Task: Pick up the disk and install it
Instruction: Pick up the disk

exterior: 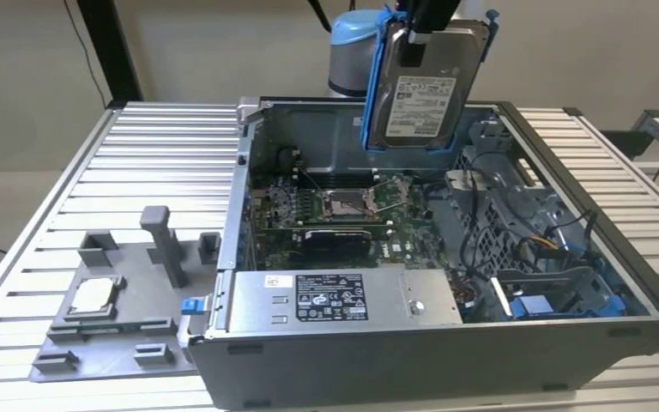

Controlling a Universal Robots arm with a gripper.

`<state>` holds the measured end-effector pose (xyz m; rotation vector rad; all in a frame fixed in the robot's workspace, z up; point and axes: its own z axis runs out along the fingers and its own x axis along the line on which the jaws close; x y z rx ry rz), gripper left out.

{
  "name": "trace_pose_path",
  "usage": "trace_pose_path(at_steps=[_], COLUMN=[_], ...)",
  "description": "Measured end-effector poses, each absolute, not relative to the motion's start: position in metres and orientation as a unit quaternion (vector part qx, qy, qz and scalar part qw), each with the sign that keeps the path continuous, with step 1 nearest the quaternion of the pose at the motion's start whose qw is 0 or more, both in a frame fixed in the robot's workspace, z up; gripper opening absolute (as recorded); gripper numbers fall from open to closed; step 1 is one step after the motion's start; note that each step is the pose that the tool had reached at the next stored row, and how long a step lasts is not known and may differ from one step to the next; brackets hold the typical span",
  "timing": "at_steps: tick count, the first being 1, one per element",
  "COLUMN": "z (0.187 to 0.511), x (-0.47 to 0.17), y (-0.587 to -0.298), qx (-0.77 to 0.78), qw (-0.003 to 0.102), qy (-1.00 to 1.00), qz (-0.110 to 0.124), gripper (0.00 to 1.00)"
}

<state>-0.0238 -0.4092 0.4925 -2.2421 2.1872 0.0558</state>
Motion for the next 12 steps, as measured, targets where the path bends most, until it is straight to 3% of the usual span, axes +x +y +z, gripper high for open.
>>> trace_pose_path(at_steps=[12], z=[0.492], x=[-0.019], y=[-0.424], qx=[-0.716], qw=[0.004], qy=[0.698], qz=[0.018], gripper=[0.00])
